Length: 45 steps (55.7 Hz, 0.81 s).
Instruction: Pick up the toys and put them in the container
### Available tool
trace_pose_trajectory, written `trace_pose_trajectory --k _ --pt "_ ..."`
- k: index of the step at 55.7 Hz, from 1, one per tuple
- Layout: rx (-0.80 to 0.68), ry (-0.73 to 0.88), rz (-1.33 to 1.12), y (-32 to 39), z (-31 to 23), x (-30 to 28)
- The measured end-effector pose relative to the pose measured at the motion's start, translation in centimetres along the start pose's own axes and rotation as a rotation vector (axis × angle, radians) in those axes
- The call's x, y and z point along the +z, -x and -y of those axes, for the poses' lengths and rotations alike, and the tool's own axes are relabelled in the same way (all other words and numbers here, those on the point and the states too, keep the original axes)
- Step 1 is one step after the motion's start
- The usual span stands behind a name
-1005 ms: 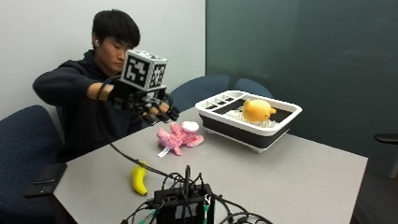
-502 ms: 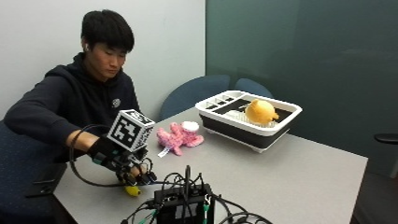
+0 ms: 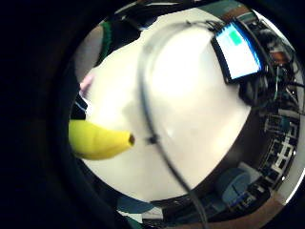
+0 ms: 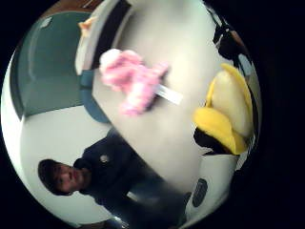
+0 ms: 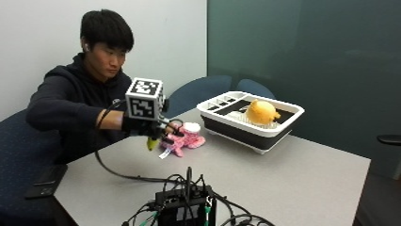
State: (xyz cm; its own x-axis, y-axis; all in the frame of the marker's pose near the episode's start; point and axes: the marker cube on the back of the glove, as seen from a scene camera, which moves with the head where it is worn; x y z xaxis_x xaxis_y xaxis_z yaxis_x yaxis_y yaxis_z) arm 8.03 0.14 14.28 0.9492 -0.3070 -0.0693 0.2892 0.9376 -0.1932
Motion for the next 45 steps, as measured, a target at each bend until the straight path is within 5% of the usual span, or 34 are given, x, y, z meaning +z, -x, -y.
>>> trace_pose_trajectory --k 22,45 --pt "-0.149 -0.296 0.114 17.5 11.4 -12.1" --pt "-0.047 -0.240 -0.086 22.9 20.8 -10.3"
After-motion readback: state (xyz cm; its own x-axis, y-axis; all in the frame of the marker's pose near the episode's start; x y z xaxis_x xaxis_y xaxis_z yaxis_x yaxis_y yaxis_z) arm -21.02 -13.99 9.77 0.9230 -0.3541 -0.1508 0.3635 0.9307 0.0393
